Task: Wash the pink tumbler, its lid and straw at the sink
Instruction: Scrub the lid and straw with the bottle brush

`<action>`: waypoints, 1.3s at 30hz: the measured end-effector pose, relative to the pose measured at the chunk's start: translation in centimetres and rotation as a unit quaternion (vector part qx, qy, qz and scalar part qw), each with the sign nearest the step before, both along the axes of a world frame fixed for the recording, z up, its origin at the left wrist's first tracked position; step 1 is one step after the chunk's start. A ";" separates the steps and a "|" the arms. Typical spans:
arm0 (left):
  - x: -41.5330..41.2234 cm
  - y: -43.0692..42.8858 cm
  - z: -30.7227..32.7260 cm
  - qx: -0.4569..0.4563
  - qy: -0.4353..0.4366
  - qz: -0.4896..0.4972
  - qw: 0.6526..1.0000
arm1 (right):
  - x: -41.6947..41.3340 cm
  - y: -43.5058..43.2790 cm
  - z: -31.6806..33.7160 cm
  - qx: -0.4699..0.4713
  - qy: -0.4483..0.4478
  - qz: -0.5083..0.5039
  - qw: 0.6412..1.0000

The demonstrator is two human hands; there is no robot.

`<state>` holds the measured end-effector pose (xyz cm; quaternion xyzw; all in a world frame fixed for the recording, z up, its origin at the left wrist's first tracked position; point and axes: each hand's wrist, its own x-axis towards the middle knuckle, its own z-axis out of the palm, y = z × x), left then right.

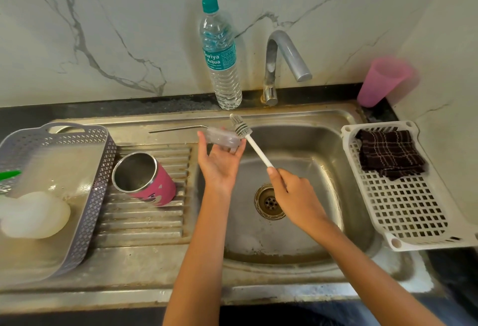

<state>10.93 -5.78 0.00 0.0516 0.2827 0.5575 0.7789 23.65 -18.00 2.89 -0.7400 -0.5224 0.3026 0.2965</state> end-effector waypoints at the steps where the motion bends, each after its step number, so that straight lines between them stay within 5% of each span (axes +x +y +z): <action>1: 0.0 -0.1 0.3 -0.004 0.025 -0.011 1.000 | 0.0 0.0 -0.1 -0.002 0.002 0.001 1.000; 8: 0.5 0.2 0.4 -0.026 0.204 -0.016 0.978 | 0.8 0.4 -0.2 -0.024 -0.011 -0.001 1.000; 18: 0.8 0.6 0.1 -0.020 0.240 -0.016 0.970 | 1.1 -0.4 -0.5 -0.005 -0.098 0.091 0.991; 24: 0.8 0.9 1.1 -0.045 0.357 -0.067 0.930 | 0.6 -0.7 -0.5 -0.022 -0.192 0.092 0.977; 39: 0.1 2.1 3.1 -0.105 0.375 -0.094 0.916 | 1.6 -1.7 -0.9 -0.043 -0.246 0.106 0.963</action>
